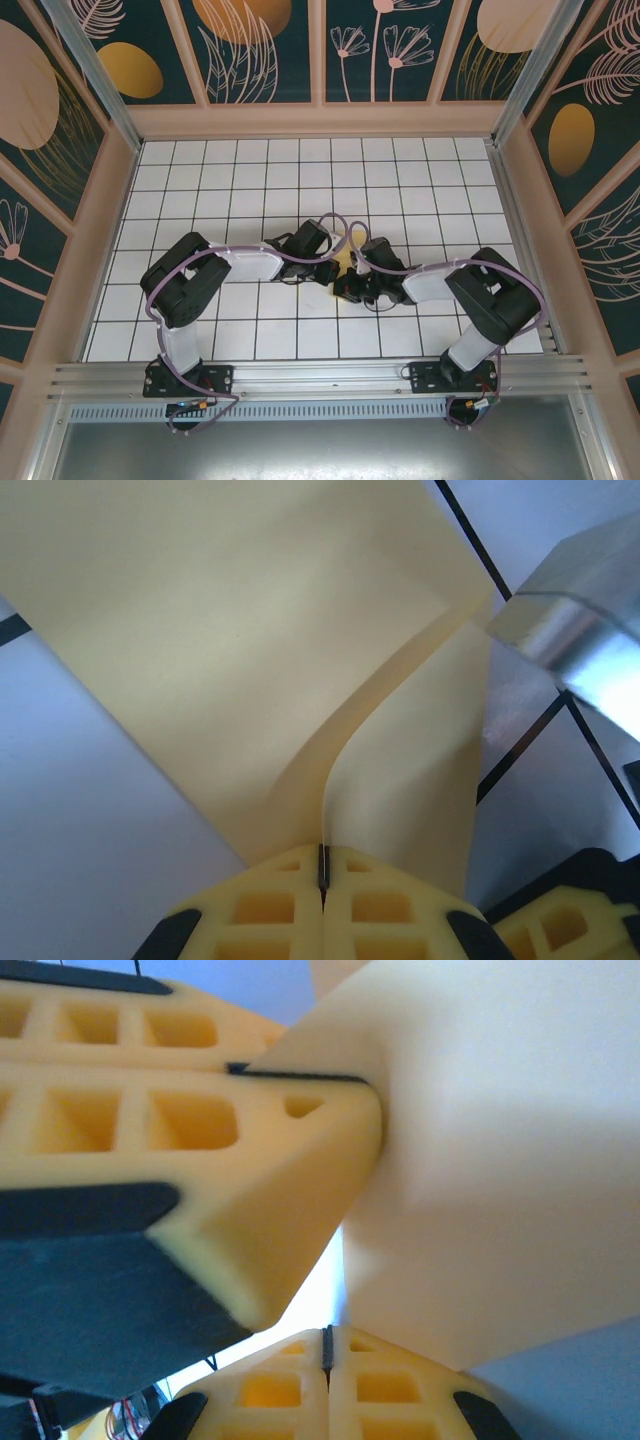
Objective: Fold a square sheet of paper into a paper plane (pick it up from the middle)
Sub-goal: Third fold the triangle at the center of the table.
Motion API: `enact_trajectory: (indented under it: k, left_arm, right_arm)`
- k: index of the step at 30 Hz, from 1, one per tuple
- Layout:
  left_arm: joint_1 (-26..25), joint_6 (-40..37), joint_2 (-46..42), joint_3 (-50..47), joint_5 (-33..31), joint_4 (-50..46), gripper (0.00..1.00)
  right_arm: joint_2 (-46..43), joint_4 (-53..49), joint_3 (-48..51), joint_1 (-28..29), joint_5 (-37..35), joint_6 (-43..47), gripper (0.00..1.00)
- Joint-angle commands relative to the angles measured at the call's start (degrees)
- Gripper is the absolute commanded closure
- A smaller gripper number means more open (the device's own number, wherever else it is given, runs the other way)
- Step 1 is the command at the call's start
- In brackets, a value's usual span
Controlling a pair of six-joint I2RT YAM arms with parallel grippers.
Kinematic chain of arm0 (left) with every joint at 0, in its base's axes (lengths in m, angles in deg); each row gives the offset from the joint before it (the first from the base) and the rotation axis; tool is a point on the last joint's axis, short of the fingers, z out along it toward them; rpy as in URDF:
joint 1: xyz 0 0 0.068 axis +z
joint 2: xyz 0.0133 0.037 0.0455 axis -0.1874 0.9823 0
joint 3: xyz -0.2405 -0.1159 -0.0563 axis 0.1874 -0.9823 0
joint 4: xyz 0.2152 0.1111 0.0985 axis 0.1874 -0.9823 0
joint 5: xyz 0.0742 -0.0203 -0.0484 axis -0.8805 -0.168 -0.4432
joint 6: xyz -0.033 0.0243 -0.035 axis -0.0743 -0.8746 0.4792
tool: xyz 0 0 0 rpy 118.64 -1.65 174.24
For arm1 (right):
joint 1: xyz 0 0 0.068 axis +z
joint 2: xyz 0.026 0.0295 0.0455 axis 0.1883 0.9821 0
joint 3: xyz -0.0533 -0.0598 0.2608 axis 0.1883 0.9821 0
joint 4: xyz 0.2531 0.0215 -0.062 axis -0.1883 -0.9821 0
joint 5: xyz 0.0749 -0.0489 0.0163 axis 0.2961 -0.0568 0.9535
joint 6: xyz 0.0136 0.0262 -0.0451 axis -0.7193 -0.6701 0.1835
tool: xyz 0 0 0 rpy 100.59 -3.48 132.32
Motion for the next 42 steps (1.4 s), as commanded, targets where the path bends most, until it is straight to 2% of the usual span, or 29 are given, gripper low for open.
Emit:
enact_trajectory:
  k: [1, 4, 9, 17, 25, 30, 34, 38, 42]
  left_arm:
    - [0.25, -0.94, 2.47, -0.85, -2.35, -4.46, 0.95]
    - [0.27, -0.91, 2.39, -0.9, -2.45, -4.51, 0.95]
    - [0.31, -0.87, 2.48, -0.86, -2.39, -4.58, 0.94]
    - [0.23, -0.91, 2.56, -0.9, -2.3, -4.65, 0.94]
    - [0.31, -0.94, 2.59, -0.85, -2.21, -4.77, 0.94]
    - [0.27, -1.04, 2.56, -0.87, -2.37, -4.73, 0.94]
    - [0.23, -0.99, 2.65, -0.88, -2.39, -4.73, 0.94]
    - [0.21, -1.13, 2.56, -0.85, -2.48, -4.82, 0.94]
    - [0.2, -1.12, 2.56, -0.89, -2.48, -4.86, 0.94]
  right_arm:
    - [-4.73, -4.92, -2.27, -1.07, -3.06, 3.4, 1.0]
    - [-5.32, -5.51, -1.37, -4.96, -2.39, 4.74, 1.0]
    - [-4.0, -0.95, -0.03, -10.16, 2.09, 4.76, 1.0]
    - [-2.05, 3.4, 1.09, -9.19, 4.35, 2.87, 1.0]
    - [3.35, 0.72, 0.17, -8.24, 0.89, 4.56, 1.0]
    - [-0.63, -1.96, -1.53, -8.24, 0.72, 5.79, 1.0]
    - [-4.05, -3.28, -3.21, -10.21, 0.5, 7.31, 1.0]
    - [-1.48, -1.09, -3.05, -13.34, 2.59, 7.86, 1.0]
    - [1.65, 1.05, -2.86, -13.91, 3.08, 7.66, 1.0]
